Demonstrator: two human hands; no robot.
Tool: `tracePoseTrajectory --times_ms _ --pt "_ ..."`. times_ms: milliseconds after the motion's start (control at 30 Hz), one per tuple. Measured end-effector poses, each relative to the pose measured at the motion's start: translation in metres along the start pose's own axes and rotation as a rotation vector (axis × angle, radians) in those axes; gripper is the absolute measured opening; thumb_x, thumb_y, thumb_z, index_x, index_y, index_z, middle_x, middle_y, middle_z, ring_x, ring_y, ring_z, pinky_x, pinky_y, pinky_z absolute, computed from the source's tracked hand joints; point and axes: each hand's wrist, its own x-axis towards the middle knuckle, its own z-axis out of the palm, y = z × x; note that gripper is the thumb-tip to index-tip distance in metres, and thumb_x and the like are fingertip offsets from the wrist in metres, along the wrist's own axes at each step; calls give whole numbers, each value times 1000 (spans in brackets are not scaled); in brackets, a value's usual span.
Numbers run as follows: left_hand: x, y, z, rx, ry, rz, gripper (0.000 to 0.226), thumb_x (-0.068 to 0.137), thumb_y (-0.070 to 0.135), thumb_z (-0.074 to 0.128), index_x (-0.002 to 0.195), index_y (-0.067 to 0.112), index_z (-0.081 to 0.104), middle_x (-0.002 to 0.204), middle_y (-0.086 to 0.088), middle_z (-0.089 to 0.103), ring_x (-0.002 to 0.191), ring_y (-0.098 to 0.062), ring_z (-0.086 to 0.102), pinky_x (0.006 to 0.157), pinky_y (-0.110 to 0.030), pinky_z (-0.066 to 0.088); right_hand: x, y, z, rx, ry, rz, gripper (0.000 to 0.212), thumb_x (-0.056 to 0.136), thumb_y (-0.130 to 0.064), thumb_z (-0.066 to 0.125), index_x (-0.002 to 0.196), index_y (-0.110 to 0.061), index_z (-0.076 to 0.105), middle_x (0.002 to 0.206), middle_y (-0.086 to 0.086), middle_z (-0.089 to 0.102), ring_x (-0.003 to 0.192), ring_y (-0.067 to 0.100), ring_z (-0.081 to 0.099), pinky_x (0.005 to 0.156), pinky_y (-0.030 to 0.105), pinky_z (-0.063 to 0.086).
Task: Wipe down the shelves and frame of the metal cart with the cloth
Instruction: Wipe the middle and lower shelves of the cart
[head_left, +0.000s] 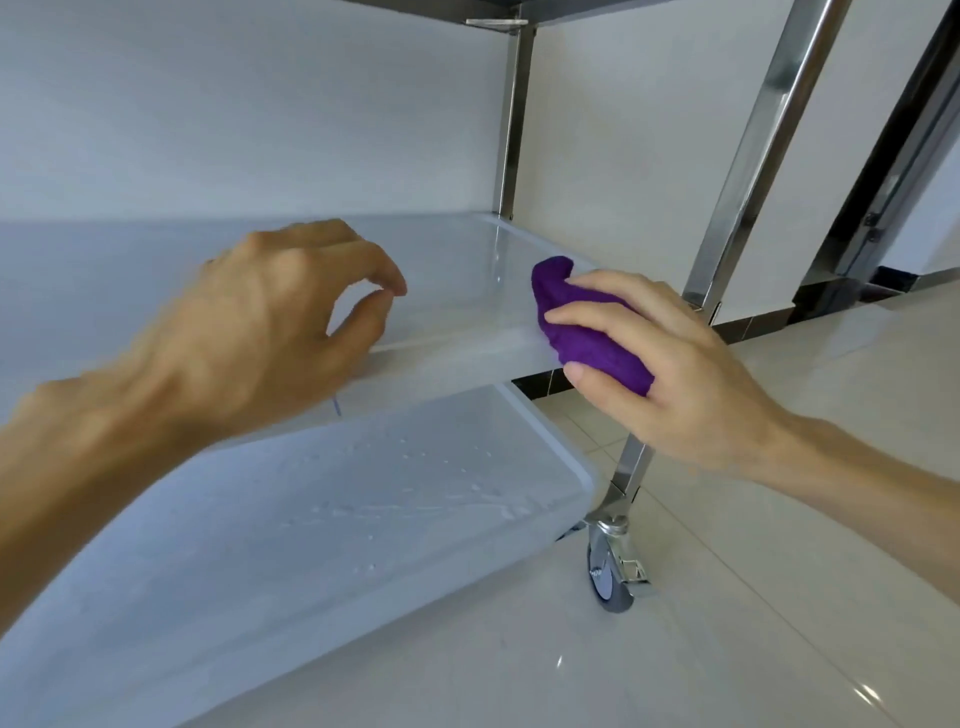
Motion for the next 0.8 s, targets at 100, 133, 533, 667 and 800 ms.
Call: tracePoseTrajectory --times_ms 100,133,533,667,800 --pt "-18 25 6 -49 6 308 21 94 15 51 102 12 71 101 -5 66 81 -17 59 71 -42 47 -39 5 5 -130 62 -169 35 95 -24 65 126 -8 67 141 14 52 118 36 52 101 45 44" --pt "-27 33 11 -27 -33 396 21 94 13 52 102 11 71 100 -6 65 81 -26 58 71 -44 47 -50 7 9 -156 46 -223 35 95 -23 66 126 -7 67 141 15 53 117 38 51 100 46 44" --pt "-102 -8 97 30 -771 -153 37 96 55 35 131 44 42 131 24 46 115 -5 50 98 -26 42 -73 52 124 -154 -596 230 47 101 -49 43 143 -30 46 156 -1 34 134 31 35 112 46 33" --pt "-153 -16 104 8 -793 -229 57 91 69 19 134 40 43 135 22 43 120 -6 48 102 -26 39 -77 66 153 143 -803 524 44 104 -53 29 146 -44 39 163 -11 18 149 23 14 120 40 13" --pt "-195 -24 99 16 -763 -282 61 91 70 19 135 37 46 138 15 46 125 -12 48 104 -33 38 -84 75 152 206 -618 498 38 105 -48 34 137 -44 54 156 -13 36 145 11 27 121 38 20"
